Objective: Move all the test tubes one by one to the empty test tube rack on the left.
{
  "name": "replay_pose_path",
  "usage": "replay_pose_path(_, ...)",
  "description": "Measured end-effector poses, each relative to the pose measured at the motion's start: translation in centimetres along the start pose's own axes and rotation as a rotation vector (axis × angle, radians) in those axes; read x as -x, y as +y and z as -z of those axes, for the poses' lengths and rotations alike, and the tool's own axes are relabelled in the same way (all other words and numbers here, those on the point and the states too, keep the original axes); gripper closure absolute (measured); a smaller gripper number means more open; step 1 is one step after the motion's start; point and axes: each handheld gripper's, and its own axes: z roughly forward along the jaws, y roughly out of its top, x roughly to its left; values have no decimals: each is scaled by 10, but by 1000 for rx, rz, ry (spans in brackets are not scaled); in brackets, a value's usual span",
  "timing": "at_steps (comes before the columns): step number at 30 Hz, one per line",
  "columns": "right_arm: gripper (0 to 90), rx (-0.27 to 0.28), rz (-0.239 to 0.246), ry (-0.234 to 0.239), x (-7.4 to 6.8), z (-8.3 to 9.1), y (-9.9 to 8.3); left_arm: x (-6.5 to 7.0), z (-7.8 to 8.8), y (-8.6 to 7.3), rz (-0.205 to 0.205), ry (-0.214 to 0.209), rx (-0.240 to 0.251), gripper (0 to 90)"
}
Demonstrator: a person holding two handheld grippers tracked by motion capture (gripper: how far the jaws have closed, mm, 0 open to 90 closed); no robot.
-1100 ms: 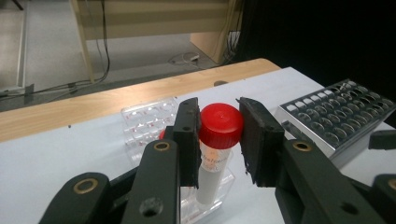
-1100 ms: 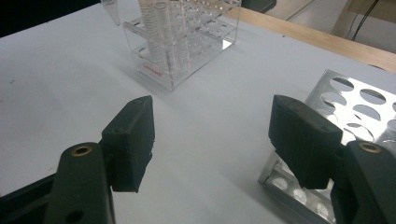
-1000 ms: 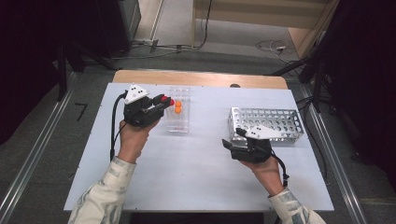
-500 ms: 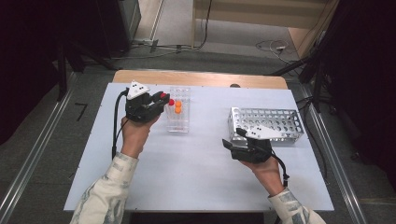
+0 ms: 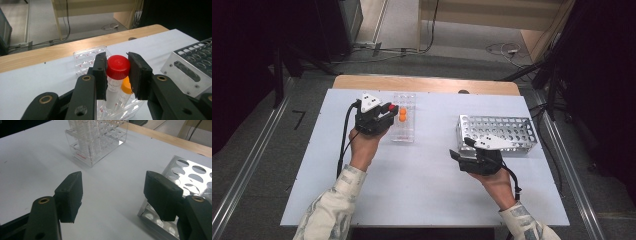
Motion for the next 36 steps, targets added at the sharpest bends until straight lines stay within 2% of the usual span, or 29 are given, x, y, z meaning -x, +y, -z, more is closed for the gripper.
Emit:
replay_pose_path(4,298,-1,-4,-2,0,0,0,0,-4,-6,-13,7,-16,689)
replay_pose_path(11,299,-5,-3,-2,0,-1,-1,1,-9,-13,-8,5,-25,662)
replay_pose_path(18,298,-5,-2,-4,1,-1,-1,1,-8,-14,-3,7,-22,644)
replay_pose_path(24,298,-5,-2,-5,1,-2,-2,1,-4,-14,12,-7,-10,592)
replay_pose_path(28,298,-4,0,-5,1,-2,-2,3,-1,-13,24,-14,-6,513)
replay_pose_path(32,298,-6,-5,-8,1,-1,-2,5,4,-11,35,-19,-8,397)
replay_pose_path(36,298,-4,-6,-12,3,-1,-2,8,8,-11,35,-7,-10,312)
